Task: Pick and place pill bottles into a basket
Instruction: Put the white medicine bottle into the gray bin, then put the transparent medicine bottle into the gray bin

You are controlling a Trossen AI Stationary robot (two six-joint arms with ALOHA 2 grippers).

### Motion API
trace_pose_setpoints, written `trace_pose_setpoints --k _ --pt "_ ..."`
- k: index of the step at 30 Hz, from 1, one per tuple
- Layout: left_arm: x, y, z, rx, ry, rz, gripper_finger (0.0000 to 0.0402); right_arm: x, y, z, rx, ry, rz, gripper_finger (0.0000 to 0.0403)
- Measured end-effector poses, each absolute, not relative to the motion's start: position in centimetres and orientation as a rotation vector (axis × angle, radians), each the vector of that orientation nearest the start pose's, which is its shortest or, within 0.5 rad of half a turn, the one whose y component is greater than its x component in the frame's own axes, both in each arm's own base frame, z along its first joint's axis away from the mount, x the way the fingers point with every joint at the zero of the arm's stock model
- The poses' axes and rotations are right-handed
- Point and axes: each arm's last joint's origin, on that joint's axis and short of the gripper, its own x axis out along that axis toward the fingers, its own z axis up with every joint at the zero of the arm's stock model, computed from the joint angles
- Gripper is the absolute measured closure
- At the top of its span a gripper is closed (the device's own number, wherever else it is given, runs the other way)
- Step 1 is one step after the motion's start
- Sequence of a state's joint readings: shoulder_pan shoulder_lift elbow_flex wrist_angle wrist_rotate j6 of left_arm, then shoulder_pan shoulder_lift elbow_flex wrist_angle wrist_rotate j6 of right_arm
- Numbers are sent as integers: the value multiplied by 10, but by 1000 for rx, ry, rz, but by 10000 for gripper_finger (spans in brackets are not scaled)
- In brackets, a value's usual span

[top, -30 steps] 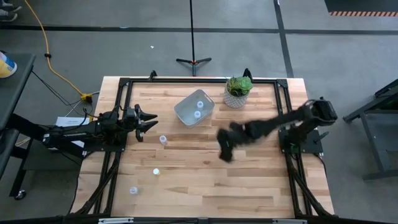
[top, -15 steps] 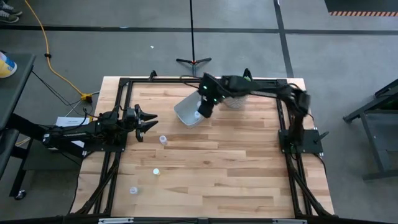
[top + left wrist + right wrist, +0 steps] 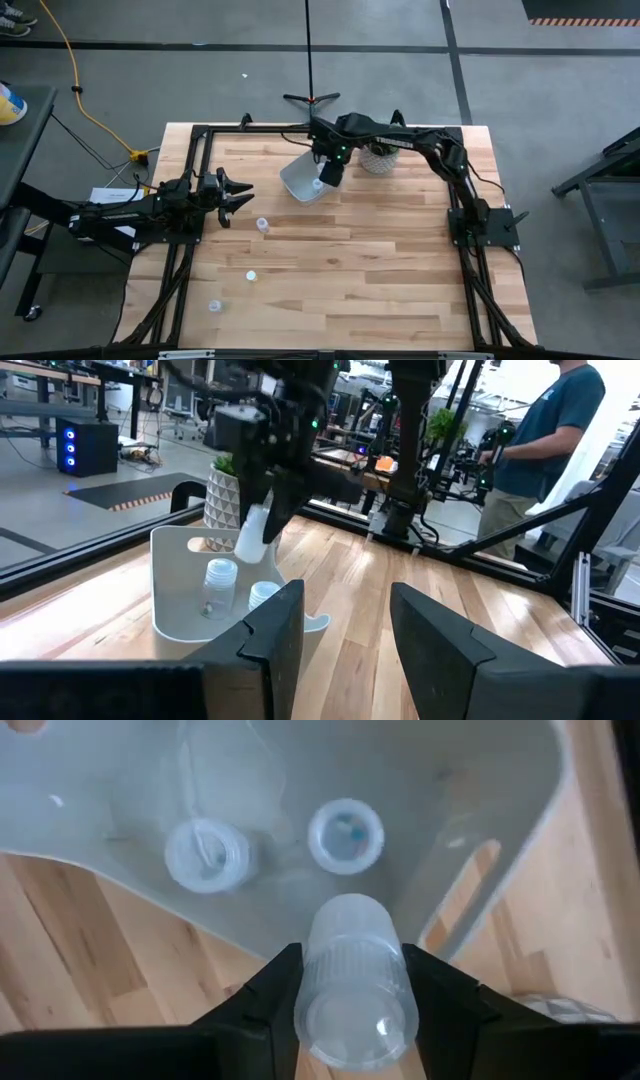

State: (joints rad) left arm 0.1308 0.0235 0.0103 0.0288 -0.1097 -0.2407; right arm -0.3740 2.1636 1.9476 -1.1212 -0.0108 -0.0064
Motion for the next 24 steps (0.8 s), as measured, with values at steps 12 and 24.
trace_pose_setpoints --k 12,24 --pt "97 16 168 -239 -45 242 218 422 -164 197 269 1395 -257 261" --pt "97 16 168 -239 -44 242 218 425 -165 197 254 1372 -256 169"
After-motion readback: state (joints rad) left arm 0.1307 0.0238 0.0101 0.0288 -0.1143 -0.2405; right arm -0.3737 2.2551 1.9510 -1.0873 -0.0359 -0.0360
